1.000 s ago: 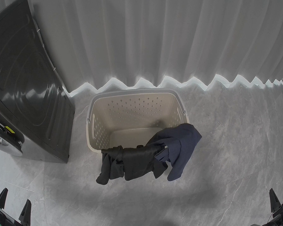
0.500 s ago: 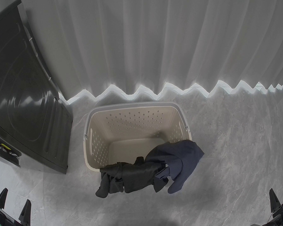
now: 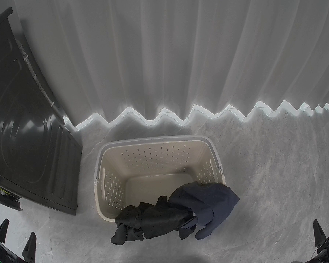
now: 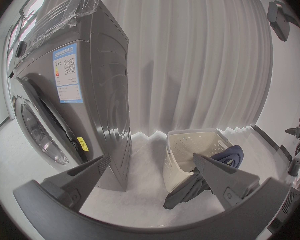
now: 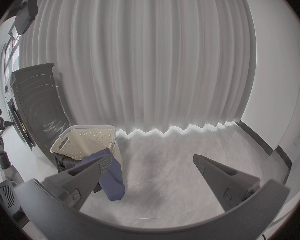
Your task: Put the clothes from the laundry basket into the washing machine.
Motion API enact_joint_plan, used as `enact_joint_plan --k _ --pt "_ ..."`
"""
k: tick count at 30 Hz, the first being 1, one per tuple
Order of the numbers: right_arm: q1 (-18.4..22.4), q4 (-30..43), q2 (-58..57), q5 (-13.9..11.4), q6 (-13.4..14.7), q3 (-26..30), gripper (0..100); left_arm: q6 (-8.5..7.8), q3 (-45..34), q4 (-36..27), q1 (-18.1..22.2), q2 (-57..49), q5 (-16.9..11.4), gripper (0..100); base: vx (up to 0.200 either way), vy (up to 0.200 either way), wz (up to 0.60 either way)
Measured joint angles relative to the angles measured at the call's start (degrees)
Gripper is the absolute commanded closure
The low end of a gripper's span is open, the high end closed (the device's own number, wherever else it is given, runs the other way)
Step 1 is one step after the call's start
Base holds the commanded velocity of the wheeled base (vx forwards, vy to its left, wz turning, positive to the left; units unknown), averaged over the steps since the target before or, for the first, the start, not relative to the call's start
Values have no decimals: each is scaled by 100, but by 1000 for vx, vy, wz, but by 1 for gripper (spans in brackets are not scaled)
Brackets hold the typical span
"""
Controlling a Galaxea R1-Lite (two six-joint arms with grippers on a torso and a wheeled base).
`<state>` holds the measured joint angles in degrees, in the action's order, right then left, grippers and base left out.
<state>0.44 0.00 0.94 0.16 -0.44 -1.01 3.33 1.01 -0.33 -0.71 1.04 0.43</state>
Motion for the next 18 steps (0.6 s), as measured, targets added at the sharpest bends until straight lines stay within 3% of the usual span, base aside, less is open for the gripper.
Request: enact_joint_plan --k 4,13,18 --pt "0 -2 0 -5 -5 0 0 0 0 0 0 -2 0 0 200 0 0" --pt "0 0 0 -6 -7 0 0 -2 0 0 0 0 6 0 0 0 0" --pt "0 0 0 -9 -7 0 0 0 0 0 0 -2 6 0 200 0 0"
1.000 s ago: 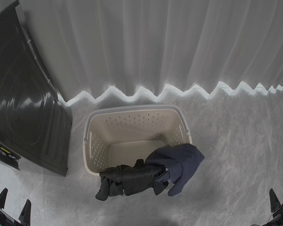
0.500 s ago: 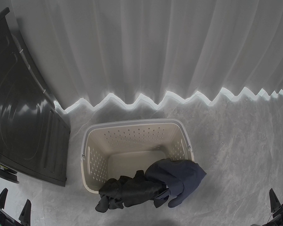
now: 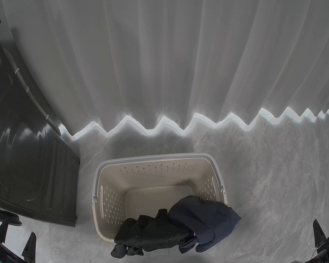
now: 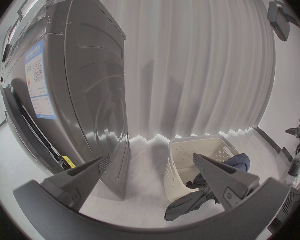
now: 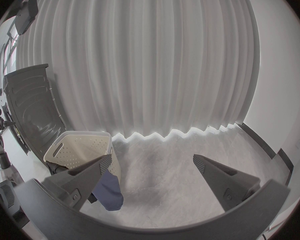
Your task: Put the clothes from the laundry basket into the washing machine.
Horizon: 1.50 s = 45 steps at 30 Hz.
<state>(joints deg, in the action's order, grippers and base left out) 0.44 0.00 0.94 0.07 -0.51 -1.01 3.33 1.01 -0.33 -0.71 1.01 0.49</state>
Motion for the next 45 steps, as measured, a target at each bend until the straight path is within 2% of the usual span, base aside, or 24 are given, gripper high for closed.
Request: enact_joint_plan --k 7,13,22,31,45 --pt "0 0 0 0 0 0 0 -2 0 0 0 2 2 0 29 0 0" --pt "0 2 0 2 0 0 0 -2 0 -2 0 2 -2 0 200 0 0" --pt "0 0 0 2 2 0 0 -2 0 0 0 2 2 0 0 0 0" --pt "0 0 0 2 0 0 0 0 0 -2 0 0 2 0 200 0 0" --pt "0 0 0 2 2 0 0 -2 0 0 0 2 2 0 0 0 0"
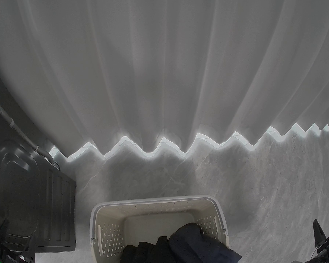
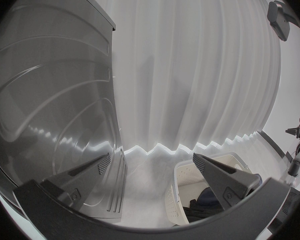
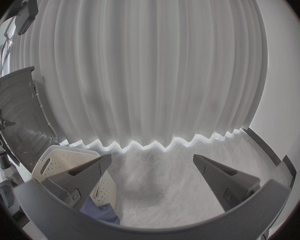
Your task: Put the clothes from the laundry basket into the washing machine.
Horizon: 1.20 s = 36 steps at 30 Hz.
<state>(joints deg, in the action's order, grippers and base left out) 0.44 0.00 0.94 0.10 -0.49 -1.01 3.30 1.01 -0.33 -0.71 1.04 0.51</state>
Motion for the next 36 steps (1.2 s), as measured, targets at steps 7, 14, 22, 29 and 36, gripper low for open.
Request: enact_joint_plan --k 7,14,22,29,36 --pt "0 0 0 0 -2 0 0 0 0 0 0 0 0 0 0 0 0" --pt "0 0 0 0 -2 0 0 0 0 0 0 0 0 0 0 0 0" --pt "0 0 0 0 -2 0 0 2 0 0 0 0 -2 0 -150 0 0" --pt "0 0 0 -2 -2 0 0 2 0 0 0 -2 -2 0 -200 0 0" --pt "0 0 0 0 -2 0 0 0 0 0 0 0 -2 0 -200 0 0"
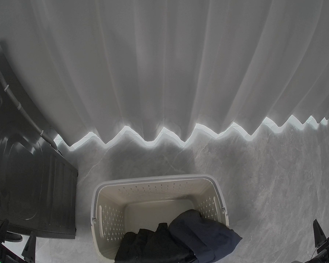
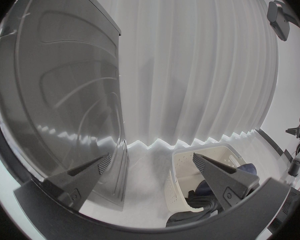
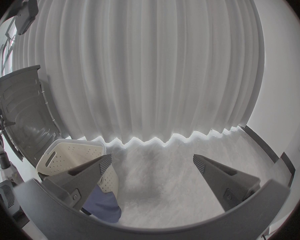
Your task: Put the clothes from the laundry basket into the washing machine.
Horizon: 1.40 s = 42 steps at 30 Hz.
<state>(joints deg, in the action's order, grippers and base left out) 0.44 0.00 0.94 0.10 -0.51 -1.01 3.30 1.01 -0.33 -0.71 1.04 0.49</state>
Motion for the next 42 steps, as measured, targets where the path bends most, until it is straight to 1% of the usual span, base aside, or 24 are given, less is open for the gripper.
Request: enact_joint_plan --k 34,42 --pt "0 0 0 0 0 0 0 2 0 0 0 0 0 0 -200 0 0" --pt "0 0 -1 0 0 0 0 0 0 -2 2 -2 2 0 0 0 0"
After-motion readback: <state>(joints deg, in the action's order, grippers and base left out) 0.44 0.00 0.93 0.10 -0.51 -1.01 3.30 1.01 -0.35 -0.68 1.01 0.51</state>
